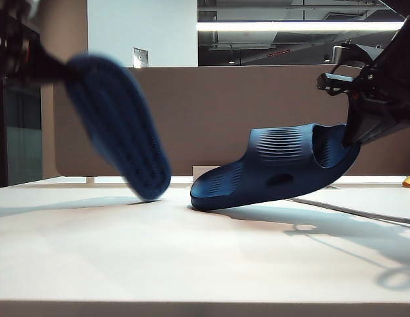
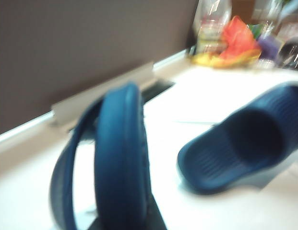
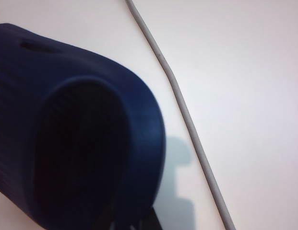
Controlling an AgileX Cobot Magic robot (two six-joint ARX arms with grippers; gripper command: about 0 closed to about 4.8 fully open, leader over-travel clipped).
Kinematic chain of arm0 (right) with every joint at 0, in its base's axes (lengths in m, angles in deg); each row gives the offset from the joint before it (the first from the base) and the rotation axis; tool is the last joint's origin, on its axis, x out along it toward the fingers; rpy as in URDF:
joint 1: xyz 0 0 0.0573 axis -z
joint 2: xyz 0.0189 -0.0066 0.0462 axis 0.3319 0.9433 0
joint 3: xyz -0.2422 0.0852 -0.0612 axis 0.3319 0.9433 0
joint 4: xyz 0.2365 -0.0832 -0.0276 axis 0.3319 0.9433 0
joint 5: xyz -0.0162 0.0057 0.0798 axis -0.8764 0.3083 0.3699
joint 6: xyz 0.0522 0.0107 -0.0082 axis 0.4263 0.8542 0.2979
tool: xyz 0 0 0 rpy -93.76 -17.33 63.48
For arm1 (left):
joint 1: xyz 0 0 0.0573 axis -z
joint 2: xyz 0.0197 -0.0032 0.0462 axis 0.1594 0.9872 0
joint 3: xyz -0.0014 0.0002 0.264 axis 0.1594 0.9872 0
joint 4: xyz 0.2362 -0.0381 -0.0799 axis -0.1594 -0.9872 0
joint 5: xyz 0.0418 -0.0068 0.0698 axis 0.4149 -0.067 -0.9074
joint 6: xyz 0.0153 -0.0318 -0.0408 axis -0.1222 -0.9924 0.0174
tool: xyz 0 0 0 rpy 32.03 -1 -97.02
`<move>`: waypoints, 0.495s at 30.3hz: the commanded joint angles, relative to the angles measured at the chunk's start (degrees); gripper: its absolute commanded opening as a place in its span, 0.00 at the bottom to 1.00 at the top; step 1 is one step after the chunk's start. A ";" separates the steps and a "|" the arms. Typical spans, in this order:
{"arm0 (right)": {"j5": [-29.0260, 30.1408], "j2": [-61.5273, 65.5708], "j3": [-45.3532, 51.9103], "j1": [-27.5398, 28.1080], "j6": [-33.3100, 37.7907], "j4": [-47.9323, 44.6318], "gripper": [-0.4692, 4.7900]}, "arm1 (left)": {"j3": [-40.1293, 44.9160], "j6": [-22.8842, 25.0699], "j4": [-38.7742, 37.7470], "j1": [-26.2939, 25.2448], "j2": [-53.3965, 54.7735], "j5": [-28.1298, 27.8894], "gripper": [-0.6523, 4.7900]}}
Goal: Interlock the pair of blue slippers on the table with their fronts facing up.
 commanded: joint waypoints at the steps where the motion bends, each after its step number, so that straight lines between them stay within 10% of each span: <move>1: 3.48 -0.13 -0.13 -0.20 -0.46 -0.98 0.09 | -0.11 18.53 -12.22 1.25 -0.46 -7.21 0.11; 6: 3.74 -0.11 -0.13 -0.20 -0.17 -1.09 0.09 | -0.11 30.18 -18.95 5.55 -0.46 -18.51 0.11; 15: 3.72 -0.11 -0.11 -0.17 -0.20 -0.81 0.09 | -0.11 36.44 -21.90 13.81 -0.33 -34.23 0.11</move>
